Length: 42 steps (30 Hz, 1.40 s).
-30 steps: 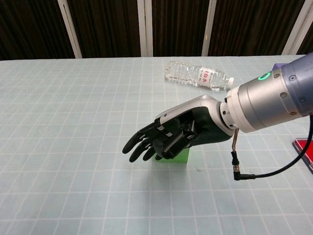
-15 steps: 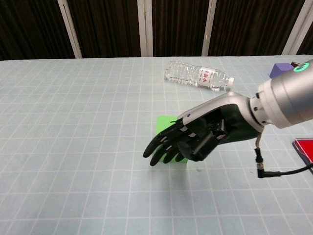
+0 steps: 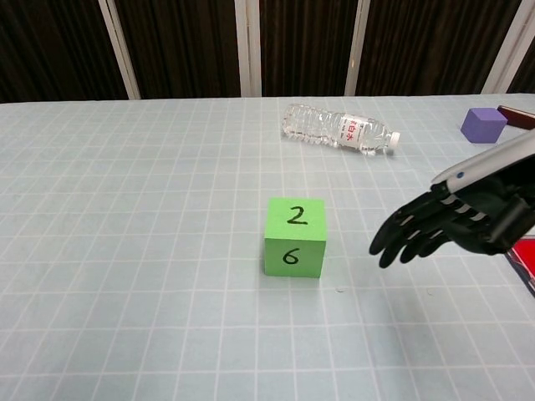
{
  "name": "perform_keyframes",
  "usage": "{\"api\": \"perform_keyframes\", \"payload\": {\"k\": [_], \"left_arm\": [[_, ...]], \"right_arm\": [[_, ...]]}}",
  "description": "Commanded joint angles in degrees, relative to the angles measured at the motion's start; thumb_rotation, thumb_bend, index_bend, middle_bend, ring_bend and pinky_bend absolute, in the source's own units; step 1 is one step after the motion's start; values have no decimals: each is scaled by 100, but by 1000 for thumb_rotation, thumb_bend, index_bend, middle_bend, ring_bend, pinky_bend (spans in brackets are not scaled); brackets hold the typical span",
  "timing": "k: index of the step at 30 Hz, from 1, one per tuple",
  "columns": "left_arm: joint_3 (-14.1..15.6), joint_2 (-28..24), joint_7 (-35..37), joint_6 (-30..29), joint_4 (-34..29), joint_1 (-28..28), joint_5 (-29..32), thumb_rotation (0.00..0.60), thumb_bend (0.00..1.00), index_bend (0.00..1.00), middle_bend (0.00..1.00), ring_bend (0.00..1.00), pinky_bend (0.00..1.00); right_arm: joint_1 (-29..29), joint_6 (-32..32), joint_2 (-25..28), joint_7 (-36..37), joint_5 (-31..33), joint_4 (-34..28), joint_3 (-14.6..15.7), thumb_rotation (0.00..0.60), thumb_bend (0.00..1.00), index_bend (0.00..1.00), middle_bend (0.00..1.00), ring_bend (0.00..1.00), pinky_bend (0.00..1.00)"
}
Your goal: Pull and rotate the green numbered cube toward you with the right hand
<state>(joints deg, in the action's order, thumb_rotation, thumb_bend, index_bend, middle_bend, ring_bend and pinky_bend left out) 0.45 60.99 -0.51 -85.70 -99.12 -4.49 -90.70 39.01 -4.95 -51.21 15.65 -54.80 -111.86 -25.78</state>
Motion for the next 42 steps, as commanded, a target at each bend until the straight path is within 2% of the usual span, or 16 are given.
{"api": "perform_keyframes", "payload": {"k": [1, 3, 6, 9, 11, 14, 16, 19, 23, 28, 35, 42], "left_arm": [[-2, -2, 1, -7, 0, 5, 7, 600, 438, 75, 0, 0, 41], [-5, -5, 6, -13, 1, 9, 14, 600, 438, 75, 0, 0, 41], [-8, -3, 1, -20, 0, 11, 13, 600, 438, 75, 0, 0, 41], [1, 1, 1, -22, -4, 10, -10, 600, 438, 75, 0, 0, 41], [5, 6, -12, -25, -3, 11, -23, 600, 438, 75, 0, 0, 41], [13, 9, -24, -30, -4, 14, -37, 600, 438, 75, 0, 0, 41], [17, 8, -26, -41, -6, 21, -45, 600, 438, 75, 0, 0, 41], [19, 7, -30, -55, -3, 28, -52, 600, 438, 75, 0, 0, 41], [27, -6, -28, -76, -6, 42, -65, 600, 438, 75, 0, 0, 41], [12, -20, 23, -113, 8, 62, -40, 600, 438, 75, 0, 0, 41], [-25, -11, 47, -105, 34, 50, 4, 600, 438, 75, 0, 0, 41], [-40, 55, -72, -21, 51, 7, 41, 600, 438, 75, 0, 0, 41]], "right_arm": [[-650, 1479, 271, -756, -739, -122, 133, 600, 900, 169, 160, 107, 0], [-1007, 2751, 244, -1472, -1173, -117, 466, 600, 901, 170, 160, 107, 0], [-1482, 4382, 4, -2655, -1421, -137, 902, 600, 901, 170, 160, 107, 0], [-1987, 5666, -267, -3487, -1589, -258, 1288, 600, 900, 170, 160, 105, 0], [-2269, 6217, -390, -3673, -1864, -259, 1495, 600, 900, 170, 160, 102, 0], [-2813, 7216, -661, -3703, -2653, -44, 1883, 600, 900, 170, 160, 97, 0], [-3166, 7888, -907, -3556, -3237, 279, 2135, 600, 901, 170, 160, 97, 0], [-3502, 8553, -1209, -3211, -3825, 810, 2406, 600, 900, 169, 160, 97, 0], [-3716, 9070, -1462, -2988, -4286, 1436, 2596, 600, 900, 170, 160, 96, 0], [-3832, 9480, -1594, -3283, -4483, 1675, 2548, 600, 901, 169, 160, 95, 0], [-3974, 9755, -1595, -3447, -4386, 1724, 2481, 600, 901, 170, 160, 95, 0], [-3952, 9575, -1451, -3305, -4195, 1608, 2507, 600, 900, 169, 160, 95, 0]]}}
